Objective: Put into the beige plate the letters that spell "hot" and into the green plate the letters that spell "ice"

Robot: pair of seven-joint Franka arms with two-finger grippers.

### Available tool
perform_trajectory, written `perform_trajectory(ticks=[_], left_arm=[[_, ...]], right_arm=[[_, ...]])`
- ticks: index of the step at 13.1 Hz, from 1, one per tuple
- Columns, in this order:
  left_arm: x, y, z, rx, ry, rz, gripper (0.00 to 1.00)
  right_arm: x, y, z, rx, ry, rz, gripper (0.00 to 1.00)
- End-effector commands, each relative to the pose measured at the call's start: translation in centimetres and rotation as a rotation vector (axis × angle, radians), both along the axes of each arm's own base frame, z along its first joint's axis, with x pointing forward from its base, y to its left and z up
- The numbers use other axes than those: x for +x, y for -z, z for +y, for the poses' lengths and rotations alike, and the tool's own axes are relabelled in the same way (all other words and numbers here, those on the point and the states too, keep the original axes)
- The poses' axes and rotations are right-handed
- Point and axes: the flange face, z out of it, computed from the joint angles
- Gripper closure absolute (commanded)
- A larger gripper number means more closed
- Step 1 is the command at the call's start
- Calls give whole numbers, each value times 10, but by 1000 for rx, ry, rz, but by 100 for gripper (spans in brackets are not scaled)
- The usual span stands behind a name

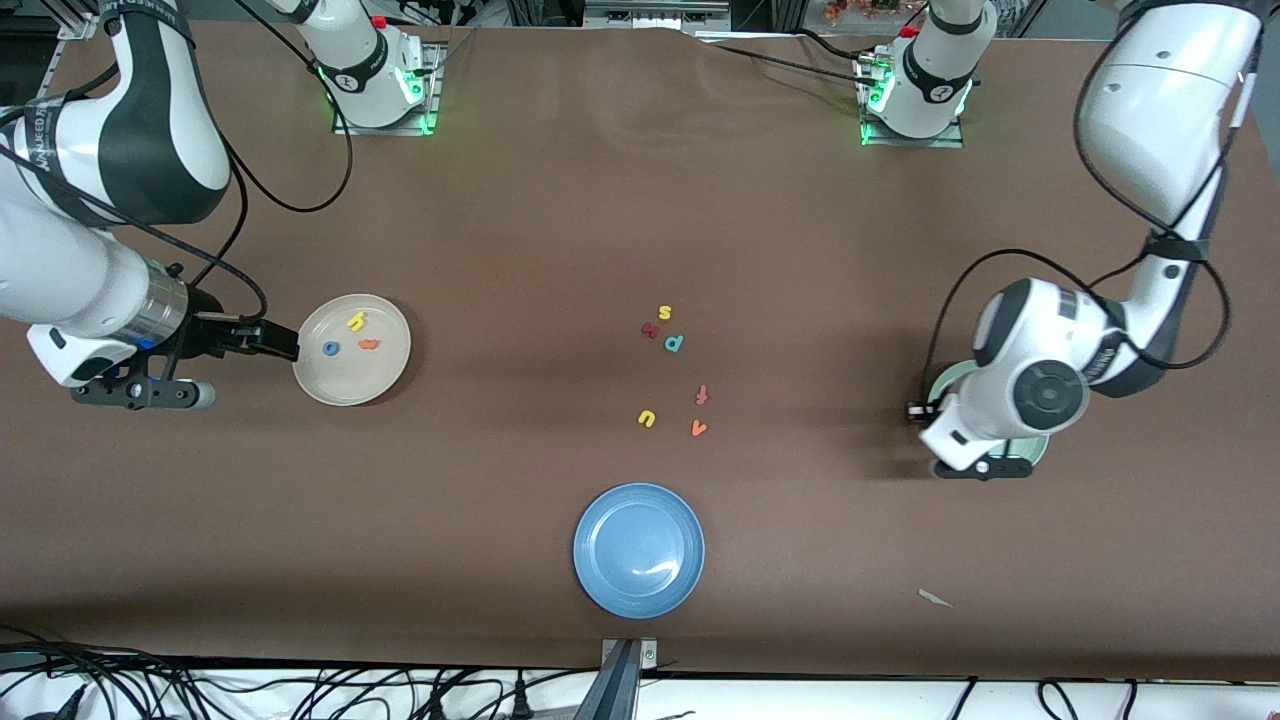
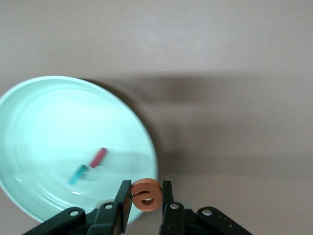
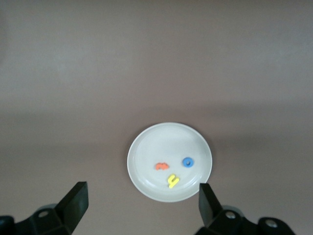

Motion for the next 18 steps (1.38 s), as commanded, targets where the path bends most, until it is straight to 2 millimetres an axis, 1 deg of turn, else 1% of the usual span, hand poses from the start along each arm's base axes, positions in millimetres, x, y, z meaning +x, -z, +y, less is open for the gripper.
perform_trajectory(ticks=[1, 2, 3, 4, 5, 6, 7, 8, 9, 10, 11, 14, 17, 18], left_arm=[[-5, -1, 33, 37, 91, 18, 82], [-5, 1, 39, 30, 114, 26, 70], [-4, 0, 50, 25, 116, 26, 32], [-3, -2, 57, 21, 116, 24, 0], [0, -9, 60, 16, 97, 10, 0], [1, -14, 69, 17, 82, 3, 0], [2, -23, 73, 23, 76, -11, 0], [3, -28, 75, 26, 74, -19, 0], [5, -42, 81, 34, 65, -41, 0], [7, -47, 84, 33, 61, -50, 0], [6, -57, 85, 41, 60, -59, 0], [5, -70, 89, 57, 52, -24, 0], [11, -103, 102, 70, 32, 7, 0], [12, -109, 107, 55, 44, 17, 0]], right_arm=[[-5, 3, 3, -28, -23, -9, 0], [-5, 4, 4, -27, -24, -9, 0], [-5, 5, 4, -27, -24, -8, 0], [-4, 6, 4, -27, -24, -8, 0], [-4, 8, 4, -27, -24, -8, 0], [-4, 8, 4, -27, -24, -6, 0], [-6, 11, 4, -28, -24, -3, 0], [-5, 12, 4, -27, -25, -6, 0], [-6, 13, 4, -27, -25, -5, 0], [-5, 14, 4, -27, -25, -5, 0], [-5, 14, 4, -27, -23, -6, 0], [-6, 18, 4, -27, -23, -14, 0], [-7, 15, 4, -26, -25, -17, 0], [-7, 15, 4, -26, -25, -17, 0]])
